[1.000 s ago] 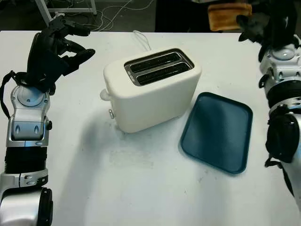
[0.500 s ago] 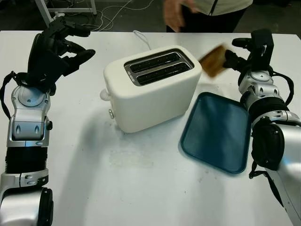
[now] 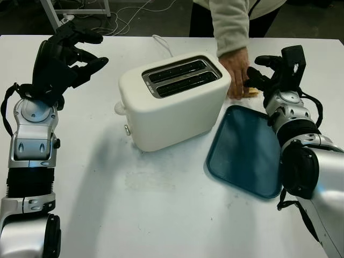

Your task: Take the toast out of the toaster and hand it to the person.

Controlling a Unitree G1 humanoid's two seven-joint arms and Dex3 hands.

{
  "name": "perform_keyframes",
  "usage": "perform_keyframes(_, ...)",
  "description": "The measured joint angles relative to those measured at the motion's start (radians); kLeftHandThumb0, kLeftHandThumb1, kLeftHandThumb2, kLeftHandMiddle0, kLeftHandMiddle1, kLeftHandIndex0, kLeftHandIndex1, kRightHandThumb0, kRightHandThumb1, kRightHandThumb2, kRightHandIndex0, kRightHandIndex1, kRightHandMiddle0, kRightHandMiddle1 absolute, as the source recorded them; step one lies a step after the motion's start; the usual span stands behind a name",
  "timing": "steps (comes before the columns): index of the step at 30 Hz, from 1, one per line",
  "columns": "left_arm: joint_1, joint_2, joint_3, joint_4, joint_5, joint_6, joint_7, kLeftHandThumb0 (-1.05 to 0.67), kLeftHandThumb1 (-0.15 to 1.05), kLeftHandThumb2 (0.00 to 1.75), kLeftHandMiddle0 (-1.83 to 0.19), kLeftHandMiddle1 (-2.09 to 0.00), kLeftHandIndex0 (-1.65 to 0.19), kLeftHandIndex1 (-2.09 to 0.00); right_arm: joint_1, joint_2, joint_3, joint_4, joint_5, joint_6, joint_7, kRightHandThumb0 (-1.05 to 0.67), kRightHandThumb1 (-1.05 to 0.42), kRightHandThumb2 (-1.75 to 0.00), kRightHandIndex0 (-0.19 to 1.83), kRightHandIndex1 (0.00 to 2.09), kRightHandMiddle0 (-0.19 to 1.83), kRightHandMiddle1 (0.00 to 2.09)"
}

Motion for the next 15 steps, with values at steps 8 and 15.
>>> perform_keyframes(8,0.000,0.000,0.000,0.000,0.000,0.000,0.000,-0.92,0.92,0.03,-0.38,-1.22,-0.36,-1.06,-0.006,0.000,-0.007,0.000,0.003,0.000,0.006,-0.10,-0.92,-0.36,0.69,1.75,0.25,1.75)
perform_keyframes(15,0.003,0.000,0.000,-0.023,0.000,0.009,0.001,-0.90,0.92,0.03,-0.37,-1.21,-0.35,-1.05,0.003,-0.001,-0.021,-0.014,0.032,-0.032,0.110,-0.19,-0.92,-0.36,0.85,1.75,0.46,1.75)
